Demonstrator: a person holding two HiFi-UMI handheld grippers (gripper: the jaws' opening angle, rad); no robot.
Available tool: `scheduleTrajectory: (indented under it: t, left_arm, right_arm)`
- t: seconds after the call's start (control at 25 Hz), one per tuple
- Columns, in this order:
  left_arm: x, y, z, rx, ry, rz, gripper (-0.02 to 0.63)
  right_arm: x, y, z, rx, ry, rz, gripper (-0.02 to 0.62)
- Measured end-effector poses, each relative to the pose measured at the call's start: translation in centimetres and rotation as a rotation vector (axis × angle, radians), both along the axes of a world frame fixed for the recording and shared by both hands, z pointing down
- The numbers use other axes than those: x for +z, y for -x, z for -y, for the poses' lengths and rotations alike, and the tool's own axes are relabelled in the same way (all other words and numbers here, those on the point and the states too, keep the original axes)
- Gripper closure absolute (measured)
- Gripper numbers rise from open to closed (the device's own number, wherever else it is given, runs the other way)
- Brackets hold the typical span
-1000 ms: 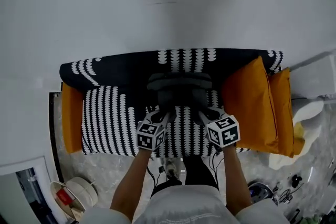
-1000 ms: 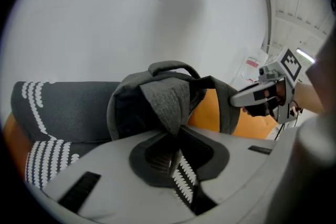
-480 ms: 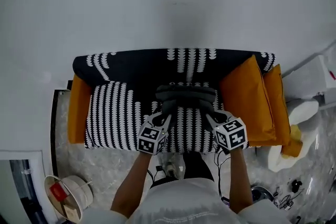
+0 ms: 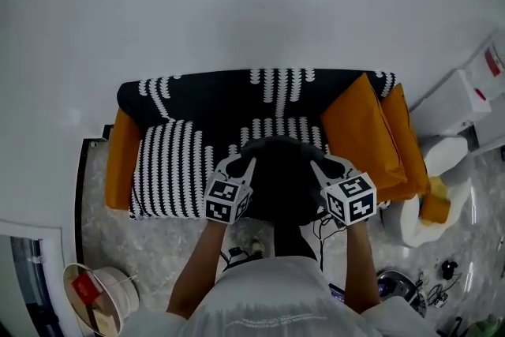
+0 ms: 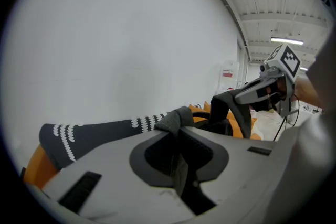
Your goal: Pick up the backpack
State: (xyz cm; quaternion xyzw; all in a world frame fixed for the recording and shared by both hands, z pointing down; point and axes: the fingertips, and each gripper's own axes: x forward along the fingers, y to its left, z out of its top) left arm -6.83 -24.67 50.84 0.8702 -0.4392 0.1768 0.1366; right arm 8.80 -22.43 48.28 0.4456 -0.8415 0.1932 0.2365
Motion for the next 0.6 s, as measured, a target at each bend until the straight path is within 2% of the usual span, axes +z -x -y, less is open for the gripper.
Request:
scheduleTrajectory:
  t: [0.36,0.6]
  left_arm:
    - [-10.3,2.0,-7.8,0.008,-0.187,-0.05,0.569]
    - [-15.6,3.5,-11.6,-0.001,-0.291,-0.038,0.569]
  right_arm:
    - [-9.4,2.3,-8.8,0.0,-0.177,0.084,0.558]
    - [-14.3,3.5,-12.2,0.009,-0.291,0.085,0.558]
